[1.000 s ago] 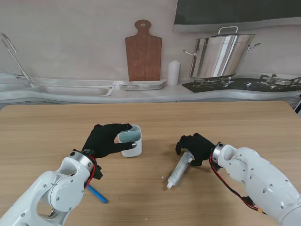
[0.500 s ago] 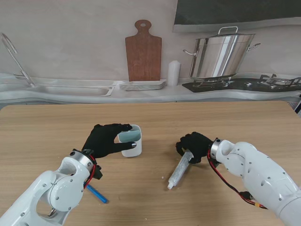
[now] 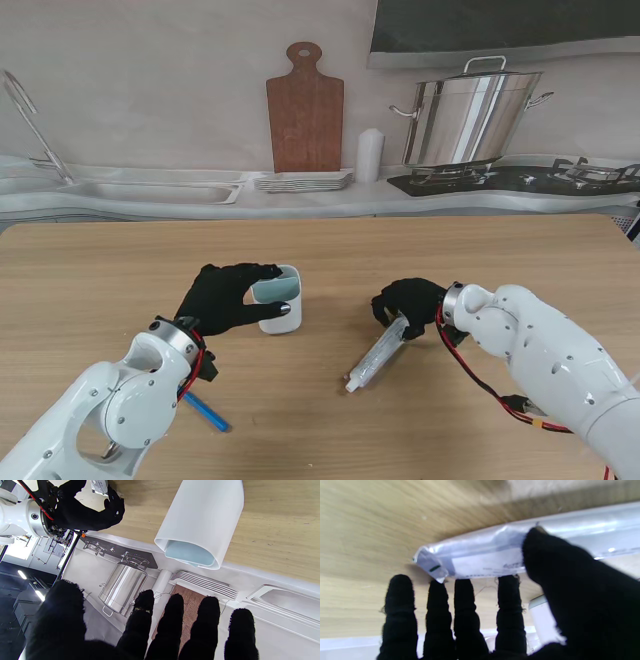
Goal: Organize toothpaste and toothbrush
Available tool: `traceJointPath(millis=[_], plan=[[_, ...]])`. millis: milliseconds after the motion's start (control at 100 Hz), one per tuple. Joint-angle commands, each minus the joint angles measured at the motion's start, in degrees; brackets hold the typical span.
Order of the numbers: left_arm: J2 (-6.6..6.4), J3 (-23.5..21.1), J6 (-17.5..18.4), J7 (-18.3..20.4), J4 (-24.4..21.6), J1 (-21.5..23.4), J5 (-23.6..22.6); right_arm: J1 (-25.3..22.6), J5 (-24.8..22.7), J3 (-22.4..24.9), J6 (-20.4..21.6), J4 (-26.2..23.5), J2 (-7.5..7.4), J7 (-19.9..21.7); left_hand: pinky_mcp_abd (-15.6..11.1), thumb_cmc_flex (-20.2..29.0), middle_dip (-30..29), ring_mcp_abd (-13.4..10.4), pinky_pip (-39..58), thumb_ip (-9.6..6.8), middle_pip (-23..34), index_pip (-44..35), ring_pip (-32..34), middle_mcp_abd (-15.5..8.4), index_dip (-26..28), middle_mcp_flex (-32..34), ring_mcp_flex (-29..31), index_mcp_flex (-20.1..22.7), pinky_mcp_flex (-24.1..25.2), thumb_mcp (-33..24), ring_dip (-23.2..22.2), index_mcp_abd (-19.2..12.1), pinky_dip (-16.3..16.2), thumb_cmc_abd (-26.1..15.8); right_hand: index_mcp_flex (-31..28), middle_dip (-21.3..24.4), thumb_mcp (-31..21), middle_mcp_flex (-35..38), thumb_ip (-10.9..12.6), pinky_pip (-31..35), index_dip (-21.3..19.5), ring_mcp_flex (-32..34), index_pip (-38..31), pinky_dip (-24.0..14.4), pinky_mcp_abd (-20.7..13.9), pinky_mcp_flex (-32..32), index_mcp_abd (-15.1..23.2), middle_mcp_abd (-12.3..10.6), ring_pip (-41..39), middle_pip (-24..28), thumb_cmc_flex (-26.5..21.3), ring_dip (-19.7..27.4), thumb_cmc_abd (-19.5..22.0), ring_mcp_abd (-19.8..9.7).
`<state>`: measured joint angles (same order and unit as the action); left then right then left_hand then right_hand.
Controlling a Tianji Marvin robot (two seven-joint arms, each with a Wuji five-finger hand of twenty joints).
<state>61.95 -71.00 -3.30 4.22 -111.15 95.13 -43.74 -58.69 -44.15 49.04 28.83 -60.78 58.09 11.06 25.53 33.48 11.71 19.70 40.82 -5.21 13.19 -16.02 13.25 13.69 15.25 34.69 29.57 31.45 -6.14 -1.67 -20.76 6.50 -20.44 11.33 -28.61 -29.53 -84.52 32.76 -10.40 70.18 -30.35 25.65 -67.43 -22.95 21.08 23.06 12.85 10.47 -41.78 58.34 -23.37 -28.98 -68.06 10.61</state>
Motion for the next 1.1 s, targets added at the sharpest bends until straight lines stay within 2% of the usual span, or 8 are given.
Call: traceJointPath(millis=[0,150,330,500,720,880,970,1090], plan=[[0.03,-0.2,0.1,1.1,-1.0,0.6,0.0,-3.6,-1.6,-1.8,1.5,2.3,-1.35,3.3,0.7,1.9,2.2,-0.5,0.4,0.81,0.3,0.0,0.3,-0.8,0.6,1.1,1.0,0.9,0.0,0.6,-1.1,-1.7,-1.0,-1.8,5.0,2.7,-2.4,-3.7,1.7,-1.3,1.8,13.7,2.8,0.7,0.4,-2.0,-2.1,1.7,-3.9,-3.1,2.6,1.2,1.0,1.5],[0.05,-0.5,0.1,1.0,-1.3,1.0,-0.1,-3.2,-7.8,-2.5,4.1,3.7,-1.64,-3.1,0.8,2.0,2.2,-0.4,0.4,0.81,0.3,-0.1,0.4,-0.9,0.7,1.5,1.4,1.2,0.0,0.6,-1.2,-1.7,-1.0,-1.7,12.7,4.0,-2.5,-10.5,2.0,-1.6,4.0,8.9,4.9,0.6,0.1,-5.5,-6.6,3.7,-1.9,-4.7,4.8,2.5,1.7,1.7],[0.02,-0.5,-0.1,1.3,-1.4,0.9,0.1,-3.0,-11.7,-3.1,4.2,3.4,-1.95,-6.1,0.8,2.0,2.3,-0.5,0.4,0.81,0.3,-0.2,0.5,-0.9,0.8,2.0,1.9,1.4,-0.1,0.6,-1.3,-1.8,-1.0,-1.8,13.3,4.1,-3.0,-11.2,2.2,-1.2,4.5,7.7,4.4,0.2,0.3,-6.8,-7.8,3.8,-1.8,-4.0,3.9,2.8,0.8,1.7],[0.05,-0.6,0.3,1.1,-1.4,1.0,0.2,-1.6,-15.8,-7.2,2.9,3.5,-2.56,-9.6,0.8,2.0,2.4,-0.6,0.5,0.78,0.4,-0.4,0.6,-1.1,0.9,2.4,2.3,1.6,-0.1,0.6,-1.5,-1.9,-1.0,-1.9,10.2,3.7,-4.1,-8.3,2.4,-0.4,4.4,9.5,2.7,-0.3,0.9,-5.8,-7.9,4.1,-3.3,-2.3,3.3,2.4,0.3,1.9],[0.10,-1.1,0.4,0.9,-1.7,1.4,0.3,1.6,-15.4,-14.3,0.9,5.6,-2.70,-11.6,0.9,2.1,2.4,-0.6,0.5,0.77,0.3,-0.5,0.6,-1.1,1.0,2.7,2.6,1.9,-0.2,0.6,-1.6,-1.9,-1.0,-1.8,5.3,2.5,-4.9,-2.8,3.2,1.0,2.7,14.2,-1.0,-1.0,1.0,-2.9,-7.7,3.3,-6.4,0.8,1.6,1.5,2.2,1.5],[0.08,-1.2,0.4,1.1,-1.8,1.4,0.4,4.1,-13.8,-19.3,0.4,7.5,-2.45,-12.8,0.8,2.1,2.5,-0.6,0.6,0.75,0.3,-0.6,0.6,-1.1,1.1,3.0,2.8,2.0,-0.2,0.6,-1.7,-2.0,-1.0,-1.8,-3.4,0.0,-5.4,6.5,3.9,3.2,-1.2,21.6,-7.8,-1.7,0.0,2.2,-2.0,0.8,-11.4,7.0,-0.5,0.3,3.4,-0.3],[0.07,-1.3,0.4,1.2,-1.8,1.4,0.5,4.6,-11.9,-20.3,0.1,8.1,-2.08,-12.1,0.8,2.2,2.5,-0.5,0.6,0.73,0.4,-0.7,0.6,-1.1,1.1,3.1,2.9,2.2,-0.2,0.6,-1.7,-2.0,-1.1,-1.8,-9.2,2.0,-5.4,14.6,-4.2,4.6,7.5,28.8,-15.2,-0.8,-1.5,7.9,4.1,-2.0,-15.0,11.5,-5.2,-0.5,-2.8,-2.4],[0.07,-1.3,0.6,1.1,-1.8,1.5,0.6,4.9,-10.8,-20.7,0.0,8.7,-1.81,-11.9,0.7,2.1,2.5,-0.7,0.6,0.74,0.3,-0.7,0.6,-1.2,1.1,3.1,2.9,2.1,-0.2,0.6,-1.8,-2.1,-1.1,-1.9,-15.9,2.8,-5.4,21.9,-8.5,6.0,5.7,36.2,-19.1,0.4,-2.3,14.7,8.8,-5.2,-19.2,17.1,-10.1,0.9,-8.3,-3.8]])
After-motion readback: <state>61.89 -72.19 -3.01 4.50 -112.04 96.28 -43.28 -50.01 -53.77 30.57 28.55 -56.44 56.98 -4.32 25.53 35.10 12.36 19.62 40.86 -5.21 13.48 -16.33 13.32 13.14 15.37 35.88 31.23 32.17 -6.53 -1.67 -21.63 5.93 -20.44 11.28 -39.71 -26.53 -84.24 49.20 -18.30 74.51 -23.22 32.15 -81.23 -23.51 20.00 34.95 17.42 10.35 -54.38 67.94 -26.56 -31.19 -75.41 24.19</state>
